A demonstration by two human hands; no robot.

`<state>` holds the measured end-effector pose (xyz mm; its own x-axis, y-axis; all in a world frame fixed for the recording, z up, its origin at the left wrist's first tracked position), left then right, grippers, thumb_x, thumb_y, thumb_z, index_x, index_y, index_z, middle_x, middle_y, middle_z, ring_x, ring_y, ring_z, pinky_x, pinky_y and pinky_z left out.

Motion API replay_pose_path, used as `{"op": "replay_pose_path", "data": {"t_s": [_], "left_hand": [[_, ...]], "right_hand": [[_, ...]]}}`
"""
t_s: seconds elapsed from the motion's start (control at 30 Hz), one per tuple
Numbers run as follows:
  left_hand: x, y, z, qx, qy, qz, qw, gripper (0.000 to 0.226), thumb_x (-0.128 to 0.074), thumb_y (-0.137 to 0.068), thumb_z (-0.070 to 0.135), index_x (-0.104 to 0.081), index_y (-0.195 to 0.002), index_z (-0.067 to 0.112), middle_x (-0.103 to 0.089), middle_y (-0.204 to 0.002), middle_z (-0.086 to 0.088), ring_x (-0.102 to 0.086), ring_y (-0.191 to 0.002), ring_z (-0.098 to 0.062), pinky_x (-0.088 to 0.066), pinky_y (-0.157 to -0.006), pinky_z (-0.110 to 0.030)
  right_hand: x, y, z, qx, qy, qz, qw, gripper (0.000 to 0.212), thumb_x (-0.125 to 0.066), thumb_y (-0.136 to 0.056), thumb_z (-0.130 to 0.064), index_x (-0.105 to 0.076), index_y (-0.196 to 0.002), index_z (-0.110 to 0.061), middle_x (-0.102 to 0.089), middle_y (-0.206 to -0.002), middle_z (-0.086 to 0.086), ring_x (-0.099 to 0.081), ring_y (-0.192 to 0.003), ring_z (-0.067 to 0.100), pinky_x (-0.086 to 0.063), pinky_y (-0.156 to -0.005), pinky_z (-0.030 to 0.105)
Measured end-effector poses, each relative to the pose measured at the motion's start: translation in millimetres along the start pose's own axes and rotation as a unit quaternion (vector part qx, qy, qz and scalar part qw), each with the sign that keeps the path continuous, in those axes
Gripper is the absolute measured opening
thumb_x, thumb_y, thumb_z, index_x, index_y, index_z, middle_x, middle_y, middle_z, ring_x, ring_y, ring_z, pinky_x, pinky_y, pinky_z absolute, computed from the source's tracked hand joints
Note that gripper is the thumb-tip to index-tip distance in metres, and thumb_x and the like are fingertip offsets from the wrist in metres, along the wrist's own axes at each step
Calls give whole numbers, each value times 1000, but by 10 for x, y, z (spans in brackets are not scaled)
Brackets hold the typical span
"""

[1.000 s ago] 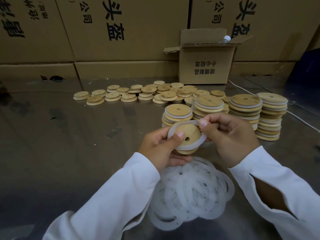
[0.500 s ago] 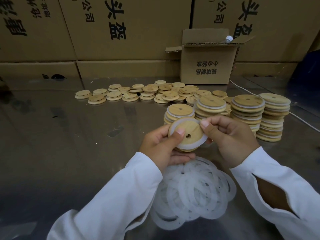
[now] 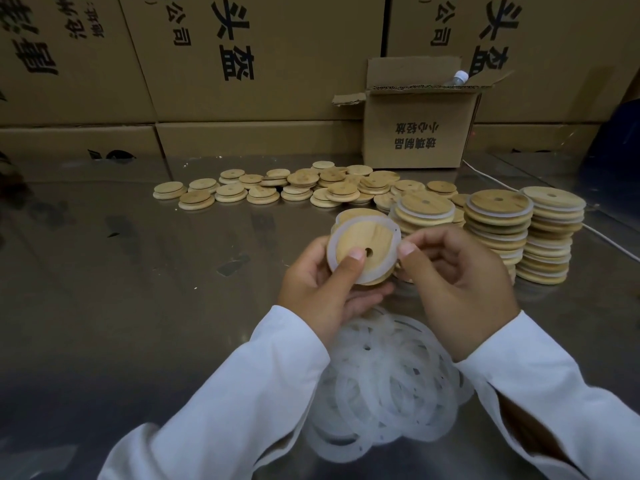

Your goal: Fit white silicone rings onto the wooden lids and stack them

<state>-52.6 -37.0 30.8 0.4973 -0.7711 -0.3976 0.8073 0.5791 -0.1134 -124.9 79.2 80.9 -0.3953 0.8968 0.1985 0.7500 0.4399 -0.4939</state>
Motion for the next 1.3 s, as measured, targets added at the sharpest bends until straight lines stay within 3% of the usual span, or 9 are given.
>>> {"op": "replay_pose_path", "data": {"t_s": [0.13,0.2,0.3,0.47,0.6,0.77,0.9,1.13,1.3], "left_hand": [[31,6,-5,-15,-34,11,999,10,-57,-87,10,-61,-97,9,-71,-86,-10,-71,-68,-25,-54,-55,-21],[34,6,-3,-19,-53,11,998,7,-59,-86,8,-61,-93,8,-70,-81,-7,-70,-65,-21,-53,-53,-20],[26,-6,-46,-3,-62,6,998,8,-60,-84,4,-60,-90,9,-69,-83,-8,-70,-67,-18,-55,-54,-23],[7,-22,-151,16,-135,-22,990,25,-72,-75,6,-59,-93,19,-68,-82,-2,-67,-78,-20,-58,-68,-36],[37,-16,-112,6,-185,-1,983,6,-61,-87,16,-63,-92,16,-69,-84,-7,-66,-86,-25,-53,-85,-49],[-28,2,75,-72,-287,-28,955,7,-55,-89,27,-60,-93,22,-68,-93,-6,-64,-89,-22,-52,-84,-40],[-116,27,181,-110,-346,-75,929,23,-49,-76,35,-56,-93,22,-65,-92,-4,-61,-89,-22,-52,-82,-44],[-8,-13,261,-108,-287,-50,950,3,-57,-89,19,-60,-88,20,-67,-86,-5,-62,-80,-16,-51,-77,-37],[113,-66,138,-48,-233,-11,971,12,-52,-90,10,-62,-87,17,-65,-82,-8,-61,-83,-25,-50,-86,-51]], "right_hand": [[28,13,-25,13,25,14,999,21,-60,-67,-49,-59,-76,-30,-64,-70,-10,-61,-71,0,-47,-63,10],[31,11,-3,16,61,16,998,15,-63,-69,-40,-60,-74,-27,-62,-67,-11,-58,-69,-3,-43,-59,6],[63,-14,90,-4,60,26,998,6,-65,-72,-28,-62,-70,-24,-63,-65,-11,-58,-63,1,-46,-58,12],[30,-24,118,-10,68,1,998,12,-68,-73,-18,-62,-66,-26,-63,-65,-9,-59,-59,5,-51,-60,23],[-54,-1,101,-2,70,-38,997,13,-68,-72,-18,-63,-64,-27,-65,-71,-14,-60,-62,3,-50,-62,19],[-45,-38,265,-90,-8,-59,994,15,-71,-71,-16,-68,-57,-22,-68,-64,-1,-62,-65,18,-53,-72,33],[-83,-19,366,-148,-35,-87,984,25,-66,-78,-12,-66,-55,-19,-54,-40,-10,-46,-41,-1,-40,-48,9],[-121,-29,260,-111,-29,-109,987,20,-62,-82,-12,-63,-63,-18,-48,-36,-11,-41,-38,0,-35,-44,7],[-145,-20,253,-82,17,-102,991,19,-63,-82,-16,-62,-64,-23,-53,-45,-7,-48,-48,9,-44,-56,22]]}}
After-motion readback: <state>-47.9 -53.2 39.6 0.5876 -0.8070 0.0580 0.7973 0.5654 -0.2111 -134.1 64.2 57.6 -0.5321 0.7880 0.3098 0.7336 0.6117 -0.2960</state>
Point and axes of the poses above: each hand's wrist, its own y-axis away from the middle knuckle, its own x-axis out of the back of the hand, z = x × y, the point moved 10 cm from there along -y, towards the middle knuckle
